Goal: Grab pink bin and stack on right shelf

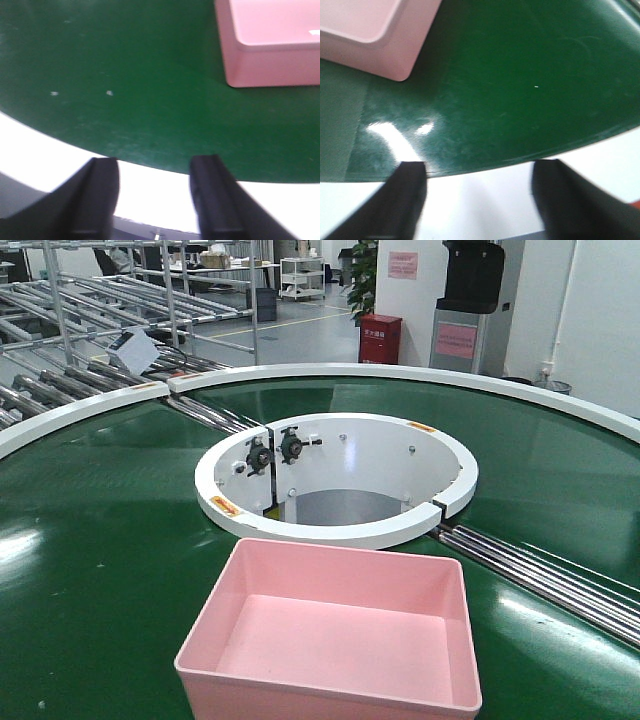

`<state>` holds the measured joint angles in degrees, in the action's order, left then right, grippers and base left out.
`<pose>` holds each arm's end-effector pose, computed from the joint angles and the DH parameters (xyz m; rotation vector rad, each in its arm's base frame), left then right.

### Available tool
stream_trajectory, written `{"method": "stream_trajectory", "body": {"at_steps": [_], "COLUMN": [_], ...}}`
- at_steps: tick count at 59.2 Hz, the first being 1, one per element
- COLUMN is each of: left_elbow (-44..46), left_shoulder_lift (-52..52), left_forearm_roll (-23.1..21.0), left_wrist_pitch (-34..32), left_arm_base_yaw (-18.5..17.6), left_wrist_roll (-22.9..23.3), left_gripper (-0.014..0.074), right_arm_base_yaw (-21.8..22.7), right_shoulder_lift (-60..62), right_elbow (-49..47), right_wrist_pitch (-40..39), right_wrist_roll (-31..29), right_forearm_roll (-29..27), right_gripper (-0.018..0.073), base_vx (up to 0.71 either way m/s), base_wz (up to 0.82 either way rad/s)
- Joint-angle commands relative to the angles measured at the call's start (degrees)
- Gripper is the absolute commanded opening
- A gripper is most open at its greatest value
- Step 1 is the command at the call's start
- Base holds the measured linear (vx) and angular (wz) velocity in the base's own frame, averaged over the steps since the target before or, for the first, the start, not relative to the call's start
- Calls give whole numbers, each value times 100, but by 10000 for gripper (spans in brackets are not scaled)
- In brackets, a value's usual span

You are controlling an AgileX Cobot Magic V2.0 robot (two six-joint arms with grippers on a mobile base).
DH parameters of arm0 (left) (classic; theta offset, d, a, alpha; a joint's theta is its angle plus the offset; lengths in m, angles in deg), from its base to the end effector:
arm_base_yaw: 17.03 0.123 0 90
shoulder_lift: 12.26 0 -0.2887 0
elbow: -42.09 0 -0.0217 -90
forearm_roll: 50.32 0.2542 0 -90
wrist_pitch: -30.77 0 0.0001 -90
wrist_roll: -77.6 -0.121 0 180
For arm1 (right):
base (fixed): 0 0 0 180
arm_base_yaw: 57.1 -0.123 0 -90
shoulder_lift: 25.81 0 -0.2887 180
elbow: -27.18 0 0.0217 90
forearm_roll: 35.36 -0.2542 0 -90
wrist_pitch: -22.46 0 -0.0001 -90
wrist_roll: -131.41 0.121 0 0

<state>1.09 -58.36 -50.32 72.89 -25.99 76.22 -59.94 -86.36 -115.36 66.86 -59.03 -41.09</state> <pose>0.1445 -0.0228 0.2890 0.2033 2.2471 -0.0708 0.1859 0.0177 0.2649 -0.2281 2.4704 0.0608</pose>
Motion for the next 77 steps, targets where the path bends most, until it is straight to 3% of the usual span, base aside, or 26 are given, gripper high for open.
{"method": "stream_trajectory", "body": {"at_steps": [1,10,17,23,30,44,52,67,77], "left_elbow": [511,1108,1791,2438,3346,5004,5650,6311,6451], "left_shoulder_lift": [-549,-1533,-2434,-3230,-4291,-5911,-6533,-7268,-7626], "left_forearm_roll": [-104,-148,-142,-144,-144,-150,-328,-848,-963], "left_wrist_pitch": [-246,-450,-538,-443,-67,320,329,-32,-155], "left_arm_base_yaw": [-276,-632,-808,-820,-820,-820,-820,-820,-820], "left_wrist_roll": [-93,-344,-408,-415,-382,-276,-276,-276,-276], "left_gripper": [591,594,586,586,586,586,586,586,586], "right_arm_base_yaw": [0,-73,-595,-966,-1086,-1080,-1080,-1080,-1080], "right_shoulder_lift": [-352,-1009,-1541,-1988,-2567,-3742,-4345,-5438,-5935], "right_elbow": [-459,-1091,-1591,-2040,-2622,-3915,-4552,-5552,-5924], "right_wrist_pitch": [-55,362,515,498,590,1090,1267,1600,1682], "right_wrist_roll": [-427,-619,-514,154,897,1662,1718,2097,2409], "right_forearm_roll": [-346,-501,-41,517,931,919,675,538,573], "right_gripper": [680,706,685,656,606,517,508,508,507], "base_vx": [0,0,0,0,0,0,0,0,0], "base_wz": [0,0,0,0,0,0,0,0,0]}}
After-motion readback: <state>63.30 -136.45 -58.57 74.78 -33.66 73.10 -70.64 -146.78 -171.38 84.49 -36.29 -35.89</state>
